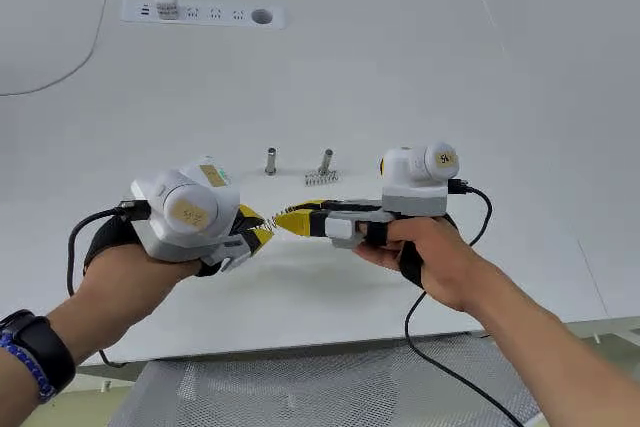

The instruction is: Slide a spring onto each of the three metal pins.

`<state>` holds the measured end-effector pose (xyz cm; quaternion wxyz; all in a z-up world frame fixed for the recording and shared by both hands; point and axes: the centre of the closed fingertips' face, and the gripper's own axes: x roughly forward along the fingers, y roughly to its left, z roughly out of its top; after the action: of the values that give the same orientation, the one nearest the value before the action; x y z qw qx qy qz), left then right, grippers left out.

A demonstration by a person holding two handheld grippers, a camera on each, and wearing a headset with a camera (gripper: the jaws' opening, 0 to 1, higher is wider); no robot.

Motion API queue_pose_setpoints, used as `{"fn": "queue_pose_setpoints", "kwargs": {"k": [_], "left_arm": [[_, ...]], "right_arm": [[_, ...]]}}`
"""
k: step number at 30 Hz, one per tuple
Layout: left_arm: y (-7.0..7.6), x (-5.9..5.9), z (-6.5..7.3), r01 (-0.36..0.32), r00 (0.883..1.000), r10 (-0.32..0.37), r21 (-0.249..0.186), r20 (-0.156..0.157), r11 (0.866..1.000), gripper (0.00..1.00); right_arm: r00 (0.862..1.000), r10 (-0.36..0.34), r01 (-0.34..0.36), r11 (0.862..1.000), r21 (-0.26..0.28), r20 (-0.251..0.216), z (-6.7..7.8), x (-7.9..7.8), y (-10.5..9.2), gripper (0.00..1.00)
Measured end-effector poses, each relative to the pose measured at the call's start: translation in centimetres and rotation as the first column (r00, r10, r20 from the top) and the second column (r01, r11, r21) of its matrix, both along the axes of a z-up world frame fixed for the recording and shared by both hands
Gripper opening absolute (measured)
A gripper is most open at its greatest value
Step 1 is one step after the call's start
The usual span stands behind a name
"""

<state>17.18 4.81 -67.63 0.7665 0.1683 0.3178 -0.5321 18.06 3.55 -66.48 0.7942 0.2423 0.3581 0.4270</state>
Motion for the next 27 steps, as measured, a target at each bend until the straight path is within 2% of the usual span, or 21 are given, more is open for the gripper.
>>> {"fn": "queue_pose_setpoints", "kwargs": {"k": [9,17,27], "left_arm": [[-0.4,-0.1,-0.1,0.024,1.0,-0.024,0.003,0.007,1.0,0.1],[-1.3,-0.1,0.4,0.04,0.999,-0.04,-0.035,0.008,0.999,0.1],[-2.5,0.1,1.2,0.049,0.999,-0.048,-0.085,0.01,0.995,0.09]], "right_arm": [[1.0,0.017,-0.017,1.0,-0.01,0.005,0.6,-0.1,-0.3,0.19],[0.998,0.053,-0.052,0.998,-0.039,0.027,1.5,0.2,-0.6,0.17],[0.99,0.123,-0.117,0.988,-0.101,0.061,2.4,0.0,-0.7,0.14]]}}
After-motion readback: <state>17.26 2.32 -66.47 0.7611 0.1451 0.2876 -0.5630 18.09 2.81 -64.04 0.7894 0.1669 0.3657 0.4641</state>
